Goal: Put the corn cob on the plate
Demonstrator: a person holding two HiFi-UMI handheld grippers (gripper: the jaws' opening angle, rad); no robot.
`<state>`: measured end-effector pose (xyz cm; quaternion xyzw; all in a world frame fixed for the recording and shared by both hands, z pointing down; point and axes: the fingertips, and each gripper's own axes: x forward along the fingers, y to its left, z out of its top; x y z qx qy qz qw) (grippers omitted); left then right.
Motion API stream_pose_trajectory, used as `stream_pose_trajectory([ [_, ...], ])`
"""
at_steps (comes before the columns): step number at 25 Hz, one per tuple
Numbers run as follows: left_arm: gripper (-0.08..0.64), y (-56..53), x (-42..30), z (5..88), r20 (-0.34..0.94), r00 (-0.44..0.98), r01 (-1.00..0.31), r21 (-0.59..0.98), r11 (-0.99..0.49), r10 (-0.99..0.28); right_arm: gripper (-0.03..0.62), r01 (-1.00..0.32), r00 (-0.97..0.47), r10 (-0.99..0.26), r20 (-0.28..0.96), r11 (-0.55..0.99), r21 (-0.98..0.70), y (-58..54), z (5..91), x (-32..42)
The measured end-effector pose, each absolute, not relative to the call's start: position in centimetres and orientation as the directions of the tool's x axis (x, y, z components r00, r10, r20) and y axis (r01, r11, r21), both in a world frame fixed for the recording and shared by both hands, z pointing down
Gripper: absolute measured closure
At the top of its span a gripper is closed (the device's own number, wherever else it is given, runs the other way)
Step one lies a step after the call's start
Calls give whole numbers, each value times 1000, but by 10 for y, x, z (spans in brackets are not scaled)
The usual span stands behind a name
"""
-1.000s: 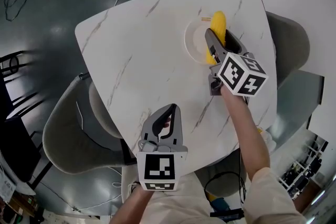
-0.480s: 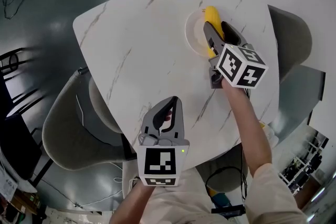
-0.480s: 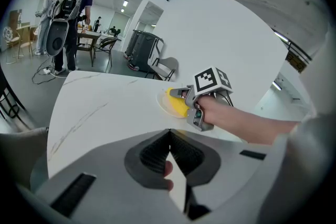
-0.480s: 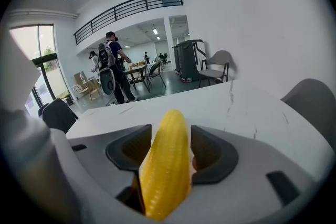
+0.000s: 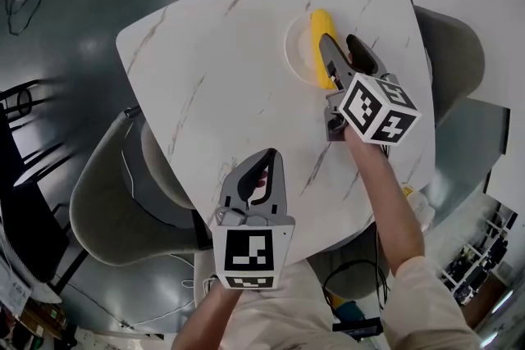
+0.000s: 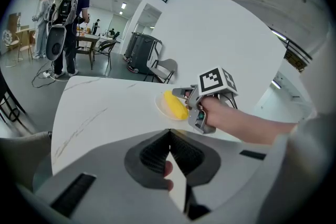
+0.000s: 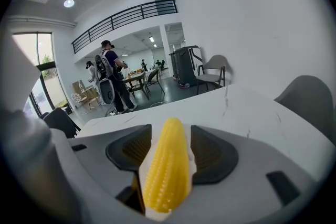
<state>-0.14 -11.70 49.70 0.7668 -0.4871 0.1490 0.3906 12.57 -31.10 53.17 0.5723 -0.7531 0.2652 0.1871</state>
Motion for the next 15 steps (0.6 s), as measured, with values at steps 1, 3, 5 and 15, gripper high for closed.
stream_pose_trajectory([
  [1, 552, -117, -2, 495, 608, 481, -864, 453, -221, -632, 353, -962, -273, -767, 580, 205, -183, -307, 529, 125],
  [3, 552, -116, -2, 493, 603, 481, -864, 452, -224, -636, 353, -962, -272, -777, 568, 207, -177, -298, 522, 125],
  [5, 552, -115, -2, 489, 598, 481, -863, 451, -227, -641, 356, -963, -269, -786, 556, 205, -176, -287, 515, 126],
  [15, 552, -97, -5, 467, 569, 493, -858, 446, -256, -658, 583, -960, -275, -815, 510, 206, -189, -239, 479, 121],
])
